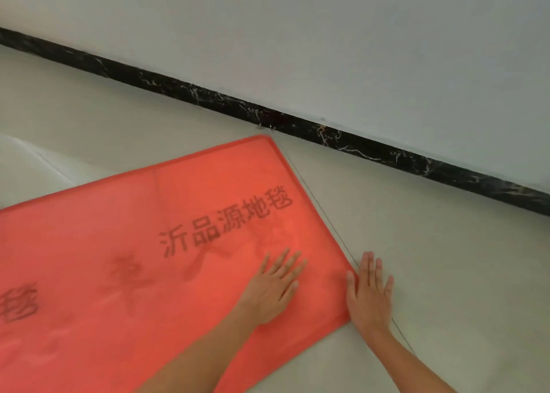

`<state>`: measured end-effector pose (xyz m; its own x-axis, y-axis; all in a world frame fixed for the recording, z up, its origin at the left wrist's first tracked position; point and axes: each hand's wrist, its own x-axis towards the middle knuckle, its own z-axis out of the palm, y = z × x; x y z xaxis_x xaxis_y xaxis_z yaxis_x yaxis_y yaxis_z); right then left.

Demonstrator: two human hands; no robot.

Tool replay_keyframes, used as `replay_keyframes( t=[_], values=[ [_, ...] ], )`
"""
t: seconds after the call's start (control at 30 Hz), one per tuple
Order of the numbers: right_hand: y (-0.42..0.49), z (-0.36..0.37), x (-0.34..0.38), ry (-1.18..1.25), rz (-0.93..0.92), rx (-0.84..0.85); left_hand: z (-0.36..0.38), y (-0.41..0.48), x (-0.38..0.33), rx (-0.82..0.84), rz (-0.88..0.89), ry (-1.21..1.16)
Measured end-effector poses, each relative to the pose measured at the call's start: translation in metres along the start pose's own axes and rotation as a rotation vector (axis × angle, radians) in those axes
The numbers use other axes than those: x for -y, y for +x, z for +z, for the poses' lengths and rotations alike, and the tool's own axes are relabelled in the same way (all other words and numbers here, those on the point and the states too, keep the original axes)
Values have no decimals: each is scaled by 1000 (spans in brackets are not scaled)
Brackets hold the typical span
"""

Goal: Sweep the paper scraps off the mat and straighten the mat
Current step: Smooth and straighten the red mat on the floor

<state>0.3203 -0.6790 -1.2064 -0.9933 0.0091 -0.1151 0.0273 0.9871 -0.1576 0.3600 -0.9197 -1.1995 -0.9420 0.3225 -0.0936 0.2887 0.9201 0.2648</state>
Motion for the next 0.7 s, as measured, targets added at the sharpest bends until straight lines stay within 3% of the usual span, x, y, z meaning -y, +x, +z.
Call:
replay_keyframes(
  t=[0.17, 0.33, 0.7],
  values=[
    [4, 35, 29, 60, -60, -34, 33, 66, -69, -25, -173, -83],
    [8, 43, 19, 53, -118, -97, 43, 71, -69, -27, -163, -18],
    [10, 44, 18, 68, -112, -49, 46, 74, -71, -23, -172, -40]
  ],
)
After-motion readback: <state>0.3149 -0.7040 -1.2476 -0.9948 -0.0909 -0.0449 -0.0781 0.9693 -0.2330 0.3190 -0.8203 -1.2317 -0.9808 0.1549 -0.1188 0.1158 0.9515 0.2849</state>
